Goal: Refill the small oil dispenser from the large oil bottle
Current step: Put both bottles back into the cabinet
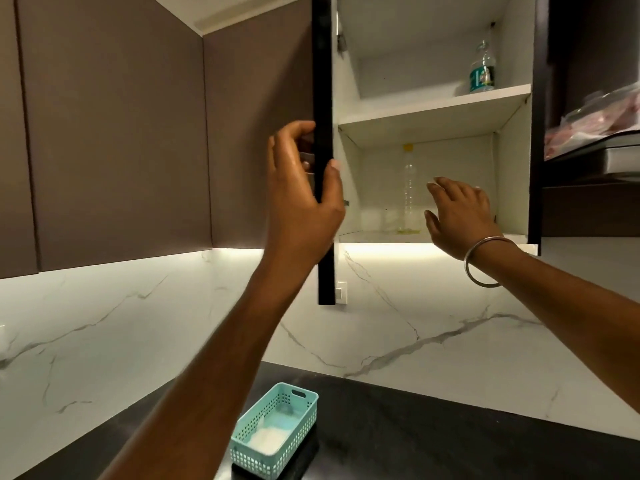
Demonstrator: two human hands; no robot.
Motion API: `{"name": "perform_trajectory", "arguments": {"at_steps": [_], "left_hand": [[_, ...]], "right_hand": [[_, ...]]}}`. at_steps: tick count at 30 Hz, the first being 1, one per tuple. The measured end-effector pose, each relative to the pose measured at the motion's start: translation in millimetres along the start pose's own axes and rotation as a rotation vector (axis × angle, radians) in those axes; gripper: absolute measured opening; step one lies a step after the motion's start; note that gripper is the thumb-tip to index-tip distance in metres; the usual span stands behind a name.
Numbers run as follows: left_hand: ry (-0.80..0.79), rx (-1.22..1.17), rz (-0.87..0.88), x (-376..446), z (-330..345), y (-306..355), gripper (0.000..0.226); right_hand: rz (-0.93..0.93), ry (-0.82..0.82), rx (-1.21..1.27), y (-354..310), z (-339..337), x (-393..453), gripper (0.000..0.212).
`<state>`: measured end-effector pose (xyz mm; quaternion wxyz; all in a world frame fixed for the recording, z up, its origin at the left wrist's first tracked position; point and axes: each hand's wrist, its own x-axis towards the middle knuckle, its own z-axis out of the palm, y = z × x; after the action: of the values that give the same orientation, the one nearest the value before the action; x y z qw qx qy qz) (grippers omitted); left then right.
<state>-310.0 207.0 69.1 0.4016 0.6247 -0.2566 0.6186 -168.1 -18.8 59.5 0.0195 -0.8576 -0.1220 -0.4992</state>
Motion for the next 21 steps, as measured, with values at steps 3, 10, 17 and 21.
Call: {"name": "perform_trajectory", "arguments": {"at_steps": [3, 10, 17, 21], "left_hand": [[-0.043, -0.085, 0.025, -6.1, 31.9, 14.0, 0.042], [-0.122, -0.164, 0.035, -16.6, 113.5, 30.0, 0.051], [-0.151, -0.116, 0.044, -28.5, 182.9, 38.4, 0.049], [-0.218, -0.11, 0.037, -37.9, 214.3, 37.4, 0.045]], "right_hand": [[0.011, 0.002, -0.018, 9.5, -7.4, -2.9, 0.053], [0.017, 0.023, 0.0, 38.5, -32.7, -10.4, 0.055], [0.013, 0.191, 0.063, 78.2, -63.2, -25.6, 0.06], [0.02, 0.295, 0.135, 102.6, -77.5, -29.3, 0.072]]}}
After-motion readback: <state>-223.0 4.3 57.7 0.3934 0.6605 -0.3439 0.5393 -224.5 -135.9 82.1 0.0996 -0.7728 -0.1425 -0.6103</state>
